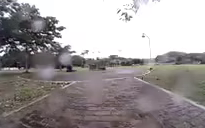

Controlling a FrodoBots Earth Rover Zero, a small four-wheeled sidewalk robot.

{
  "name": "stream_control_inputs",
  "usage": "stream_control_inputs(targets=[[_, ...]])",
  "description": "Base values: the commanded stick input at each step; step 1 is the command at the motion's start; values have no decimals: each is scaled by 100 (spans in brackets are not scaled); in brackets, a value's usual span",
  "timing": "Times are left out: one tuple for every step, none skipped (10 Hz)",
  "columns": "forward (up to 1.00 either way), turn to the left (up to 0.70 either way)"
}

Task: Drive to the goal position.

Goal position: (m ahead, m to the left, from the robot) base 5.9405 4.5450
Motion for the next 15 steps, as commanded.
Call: stream_control_inputs(targets=[[70,0],[70,0],[70,0],[70,0],[70,0],[70,0],[70,0],[70,0],[70,0],[70,0],[70,0],[70,0],[70,0],[70,0],[70,0]])
